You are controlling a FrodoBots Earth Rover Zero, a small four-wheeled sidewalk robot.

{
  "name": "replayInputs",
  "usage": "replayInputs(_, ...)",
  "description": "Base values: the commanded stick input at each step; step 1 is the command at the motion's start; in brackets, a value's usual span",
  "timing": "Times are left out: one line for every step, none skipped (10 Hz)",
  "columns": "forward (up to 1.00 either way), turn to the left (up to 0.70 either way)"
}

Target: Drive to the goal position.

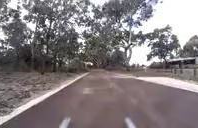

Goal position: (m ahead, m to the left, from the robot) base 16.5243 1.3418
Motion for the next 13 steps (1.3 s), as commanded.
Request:
replayInputs(0.60,0.00)
replayInputs(0.60,0.00)
replayInputs(0.60,0.00)
replayInputs(0.60,0.00)
replayInputs(0.60,0.00)
replayInputs(0.60,0.00)
replayInputs(0.60,0.00)
replayInputs(0.60,0.00)
replayInputs(0.60,0.00)
replayInputs(0.60,0.00)
replayInputs(0.60,0.00)
replayInputs(0.60,0.00)
replayInputs(0.60,0.00)
